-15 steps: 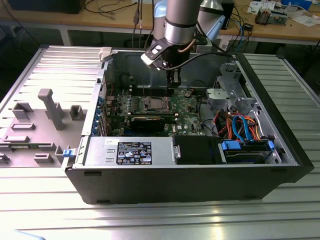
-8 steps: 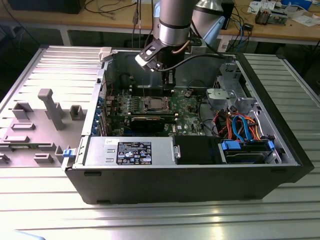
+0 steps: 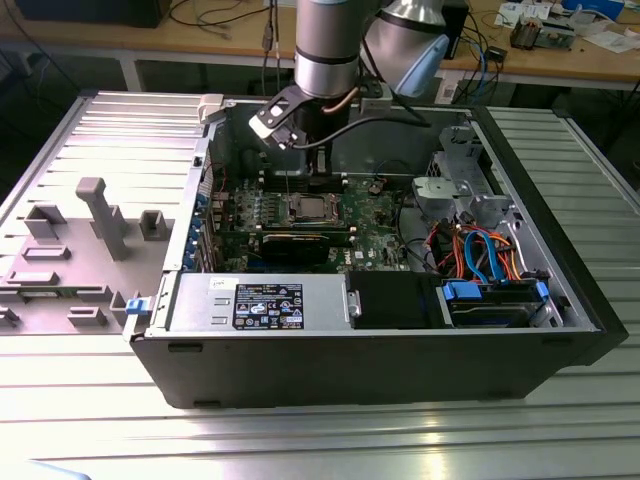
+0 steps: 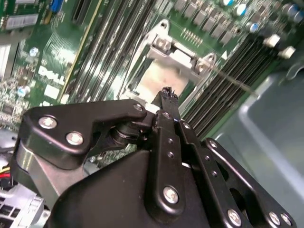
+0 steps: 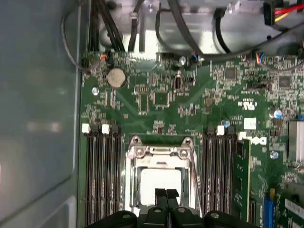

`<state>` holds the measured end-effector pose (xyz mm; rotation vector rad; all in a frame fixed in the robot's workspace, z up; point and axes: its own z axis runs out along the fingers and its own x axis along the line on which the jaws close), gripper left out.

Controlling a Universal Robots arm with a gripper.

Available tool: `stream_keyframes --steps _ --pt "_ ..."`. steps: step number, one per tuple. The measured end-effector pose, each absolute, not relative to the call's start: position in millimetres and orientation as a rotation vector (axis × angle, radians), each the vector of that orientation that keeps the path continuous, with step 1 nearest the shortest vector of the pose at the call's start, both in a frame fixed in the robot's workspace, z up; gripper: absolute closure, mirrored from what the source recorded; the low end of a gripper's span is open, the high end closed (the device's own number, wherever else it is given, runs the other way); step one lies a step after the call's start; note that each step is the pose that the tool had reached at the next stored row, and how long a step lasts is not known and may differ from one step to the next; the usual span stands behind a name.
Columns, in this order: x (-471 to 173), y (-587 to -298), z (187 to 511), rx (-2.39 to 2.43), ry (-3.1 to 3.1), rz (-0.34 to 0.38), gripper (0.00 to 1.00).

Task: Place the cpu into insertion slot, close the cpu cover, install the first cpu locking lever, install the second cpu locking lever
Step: 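Close the cpu cover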

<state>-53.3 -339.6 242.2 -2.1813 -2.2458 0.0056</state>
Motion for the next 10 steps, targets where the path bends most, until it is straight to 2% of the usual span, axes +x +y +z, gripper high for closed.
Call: stream_keyframes --steps 10 --pt "-67.5 -339.7 227.6 -2.136 -2.287 0.008 0.89"
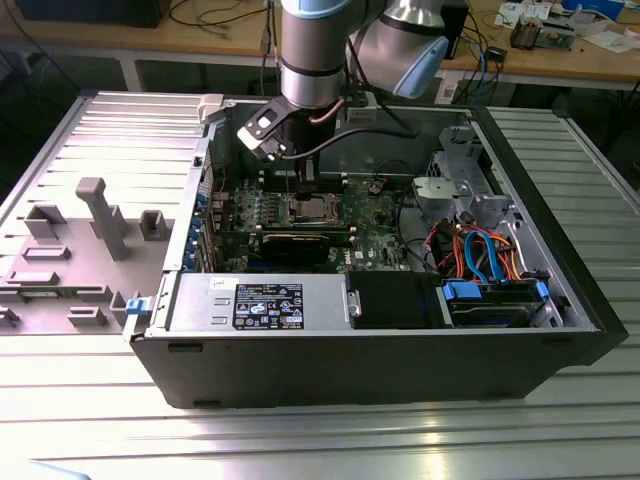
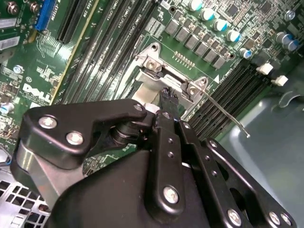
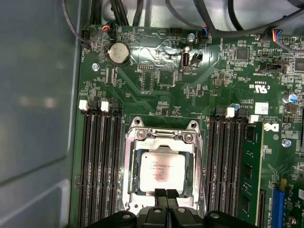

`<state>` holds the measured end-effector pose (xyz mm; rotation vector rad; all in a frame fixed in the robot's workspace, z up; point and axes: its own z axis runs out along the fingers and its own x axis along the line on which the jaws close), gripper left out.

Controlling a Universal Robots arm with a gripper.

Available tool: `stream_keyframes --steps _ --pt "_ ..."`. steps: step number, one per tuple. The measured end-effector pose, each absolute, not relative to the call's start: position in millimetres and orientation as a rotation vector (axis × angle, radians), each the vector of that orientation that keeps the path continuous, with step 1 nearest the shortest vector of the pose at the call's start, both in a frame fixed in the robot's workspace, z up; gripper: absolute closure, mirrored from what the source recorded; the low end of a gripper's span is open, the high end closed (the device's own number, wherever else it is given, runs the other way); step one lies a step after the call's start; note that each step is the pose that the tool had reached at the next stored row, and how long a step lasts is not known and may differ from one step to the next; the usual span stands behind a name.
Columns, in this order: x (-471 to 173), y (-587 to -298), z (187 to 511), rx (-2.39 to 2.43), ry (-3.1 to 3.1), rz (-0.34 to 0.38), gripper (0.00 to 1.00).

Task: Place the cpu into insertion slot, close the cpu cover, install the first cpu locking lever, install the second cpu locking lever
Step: 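Close the cpu cover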

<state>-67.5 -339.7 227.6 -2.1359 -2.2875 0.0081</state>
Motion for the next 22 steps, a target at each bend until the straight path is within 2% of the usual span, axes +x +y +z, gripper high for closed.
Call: stream_keyframes --steps 22 --pt "-76.5 -339.7 205.4 -2.133 -2.284 0.016 0.89"
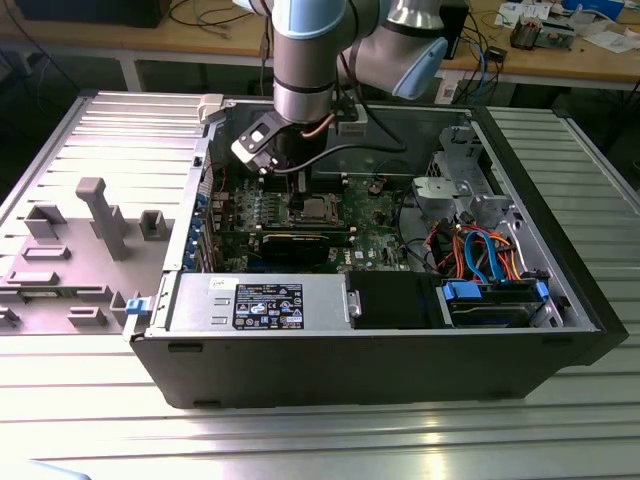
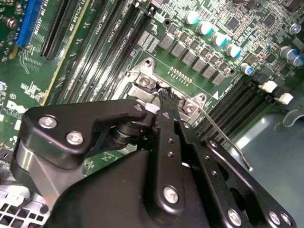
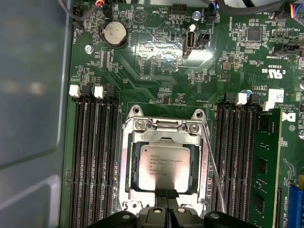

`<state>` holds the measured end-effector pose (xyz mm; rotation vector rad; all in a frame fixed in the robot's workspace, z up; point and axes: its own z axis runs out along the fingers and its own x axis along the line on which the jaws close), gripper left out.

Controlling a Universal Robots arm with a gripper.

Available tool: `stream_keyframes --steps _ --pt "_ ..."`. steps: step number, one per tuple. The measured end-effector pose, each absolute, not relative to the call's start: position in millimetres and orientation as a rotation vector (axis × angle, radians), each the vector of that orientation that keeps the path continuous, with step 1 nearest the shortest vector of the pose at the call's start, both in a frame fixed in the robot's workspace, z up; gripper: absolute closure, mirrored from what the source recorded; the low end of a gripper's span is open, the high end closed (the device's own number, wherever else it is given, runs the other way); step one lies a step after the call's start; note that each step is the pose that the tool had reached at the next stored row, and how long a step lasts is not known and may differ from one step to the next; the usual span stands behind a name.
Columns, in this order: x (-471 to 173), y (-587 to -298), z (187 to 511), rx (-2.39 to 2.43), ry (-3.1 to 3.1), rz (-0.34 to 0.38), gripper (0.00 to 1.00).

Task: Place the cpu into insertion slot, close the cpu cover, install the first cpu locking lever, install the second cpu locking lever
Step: 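Close the cpu cover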

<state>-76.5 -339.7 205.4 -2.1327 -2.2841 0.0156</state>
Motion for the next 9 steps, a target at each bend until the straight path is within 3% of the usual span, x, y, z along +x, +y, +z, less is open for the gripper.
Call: stream_keyframes --steps 9 --pt "-71.0 -339.7 209.0 -2.133 -2.284 0.015 0.89"
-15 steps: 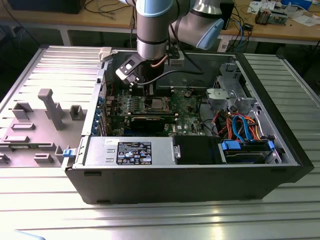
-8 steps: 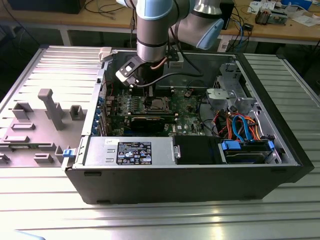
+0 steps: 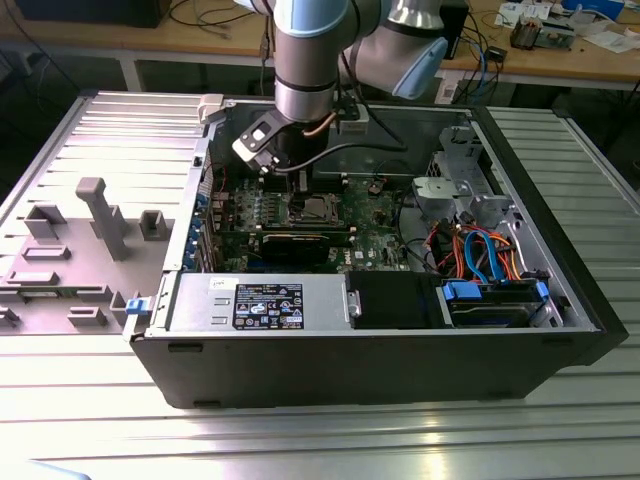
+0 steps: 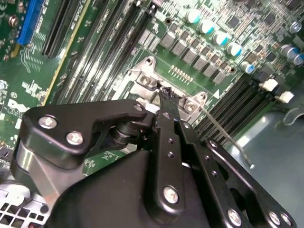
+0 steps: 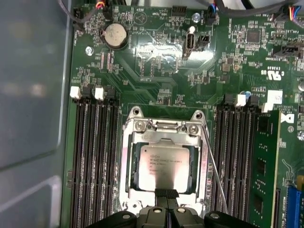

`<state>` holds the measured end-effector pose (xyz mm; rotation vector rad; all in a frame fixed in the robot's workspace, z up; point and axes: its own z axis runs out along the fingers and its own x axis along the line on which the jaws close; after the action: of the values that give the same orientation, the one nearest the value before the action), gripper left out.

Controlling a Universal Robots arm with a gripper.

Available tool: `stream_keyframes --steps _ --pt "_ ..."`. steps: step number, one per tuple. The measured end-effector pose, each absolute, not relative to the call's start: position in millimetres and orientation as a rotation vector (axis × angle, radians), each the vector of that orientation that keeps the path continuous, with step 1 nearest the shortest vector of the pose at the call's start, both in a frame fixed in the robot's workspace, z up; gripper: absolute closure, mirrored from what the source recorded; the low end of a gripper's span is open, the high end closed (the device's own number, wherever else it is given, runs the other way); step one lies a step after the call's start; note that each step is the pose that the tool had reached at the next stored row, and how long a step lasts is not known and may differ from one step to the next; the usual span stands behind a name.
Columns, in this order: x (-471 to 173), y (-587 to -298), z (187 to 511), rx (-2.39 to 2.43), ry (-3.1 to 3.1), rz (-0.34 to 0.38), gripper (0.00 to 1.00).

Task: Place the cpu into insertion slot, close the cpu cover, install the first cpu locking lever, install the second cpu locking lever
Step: 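Close the cpu cover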

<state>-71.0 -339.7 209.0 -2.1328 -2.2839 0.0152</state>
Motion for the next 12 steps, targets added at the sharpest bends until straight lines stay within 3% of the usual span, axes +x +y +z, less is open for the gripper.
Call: stream_keyframes --steps 12 --pt "-45.7 -339.7 208.8 -2.133 -2.284 0.015 0.89"
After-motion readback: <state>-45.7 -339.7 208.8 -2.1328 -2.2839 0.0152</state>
